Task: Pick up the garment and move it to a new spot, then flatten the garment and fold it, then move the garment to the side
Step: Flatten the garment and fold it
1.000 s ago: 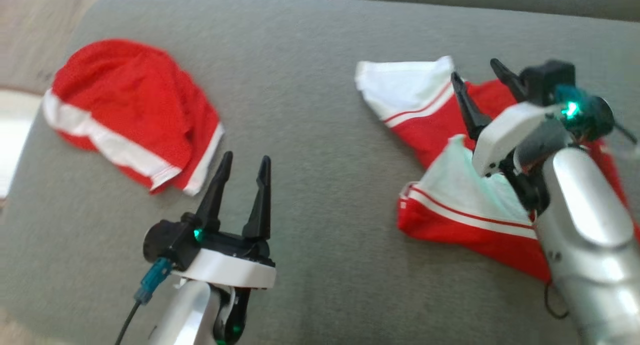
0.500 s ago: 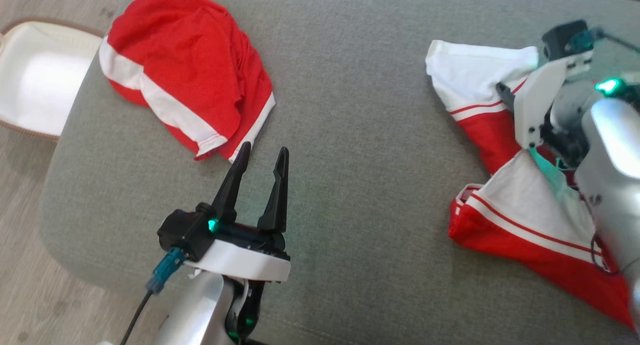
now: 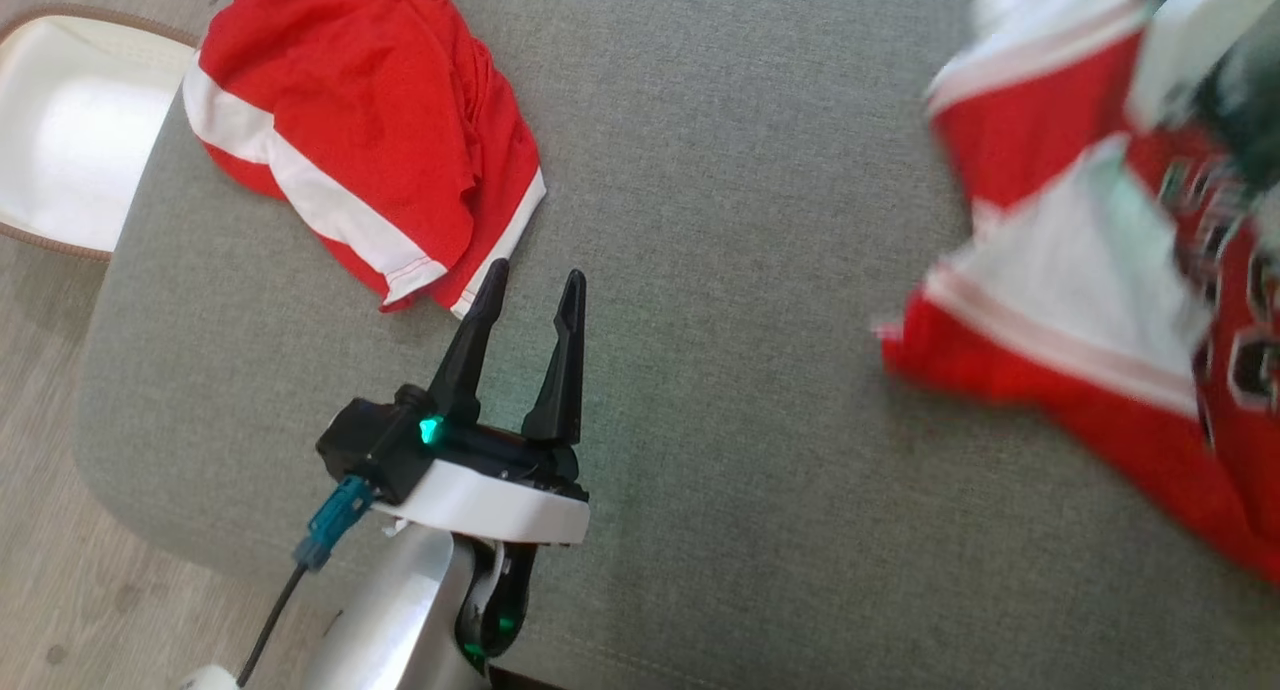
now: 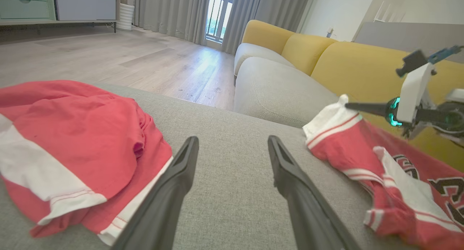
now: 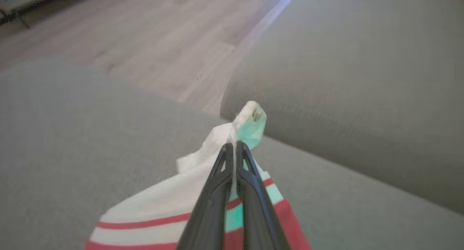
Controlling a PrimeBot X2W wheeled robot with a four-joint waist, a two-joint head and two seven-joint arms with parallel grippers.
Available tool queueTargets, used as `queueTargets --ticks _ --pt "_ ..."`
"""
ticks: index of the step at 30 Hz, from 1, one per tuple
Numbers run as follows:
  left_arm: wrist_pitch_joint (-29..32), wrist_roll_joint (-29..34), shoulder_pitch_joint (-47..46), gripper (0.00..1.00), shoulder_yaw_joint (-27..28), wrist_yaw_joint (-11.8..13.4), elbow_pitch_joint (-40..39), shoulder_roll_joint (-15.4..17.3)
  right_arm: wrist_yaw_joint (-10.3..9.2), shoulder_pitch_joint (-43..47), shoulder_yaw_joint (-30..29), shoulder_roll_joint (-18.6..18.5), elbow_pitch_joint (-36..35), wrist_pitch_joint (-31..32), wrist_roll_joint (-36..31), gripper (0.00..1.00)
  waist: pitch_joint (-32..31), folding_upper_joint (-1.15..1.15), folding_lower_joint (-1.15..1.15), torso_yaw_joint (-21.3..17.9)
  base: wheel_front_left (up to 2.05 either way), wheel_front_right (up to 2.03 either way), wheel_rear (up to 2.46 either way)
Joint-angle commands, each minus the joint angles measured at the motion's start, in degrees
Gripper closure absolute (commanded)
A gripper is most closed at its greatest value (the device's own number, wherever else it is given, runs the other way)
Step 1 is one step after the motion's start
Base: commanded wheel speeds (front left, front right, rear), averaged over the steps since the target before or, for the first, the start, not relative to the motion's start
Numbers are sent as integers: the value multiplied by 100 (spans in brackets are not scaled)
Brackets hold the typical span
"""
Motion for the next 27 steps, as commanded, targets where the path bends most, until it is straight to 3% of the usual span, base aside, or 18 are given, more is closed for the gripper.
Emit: queueTargets --ticks 1,4,5,6,10,16,23,27 --pt "-54 -33 -151 0 176 19 -192 27 -4 -339 -111 -36 -68 -315 -103 100 -3 0 -1 -7 0 0 0" --pt "-54 -30 -163 0 185 13 -183 27 -4 -599 -391 3 293 -833 -286 100 -31 0 -1 -23 0 0 0" --pt "-54 -29 -161 0 189 13 -179 27 -4 -640 -434 40 420 -929 -346 93 -44 0 -1 -32 0 0 0" --pt "-54 -26 -158 0 193 14 -176 27 -4 -660 -451 74 541 -1006 -407 0 -58 0 -1 -41 0 0 0" --pt "-54 -11 -133 0 205 21 -167 27 -4 -639 -408 241 820 -1070 -457 0 -114 0 -1 -88 0 0 0" --pt "-54 65 -58 0 290 23 -161 27 -4 -536 -290 371 856 -1652 -347 0 -292 0 -1 -292 0 0 0" --pt "-54 226 118 0 633 -16 -276 27 -4 128 50 522 129 -2631 111 0 -787 0 -1 -898 0 0 0" --pt "-54 301 211 0 813 -42 -401 27 -4 692 -63 585 -498 -2815 269 0 -976 0 -1 -1281 0 0 0"
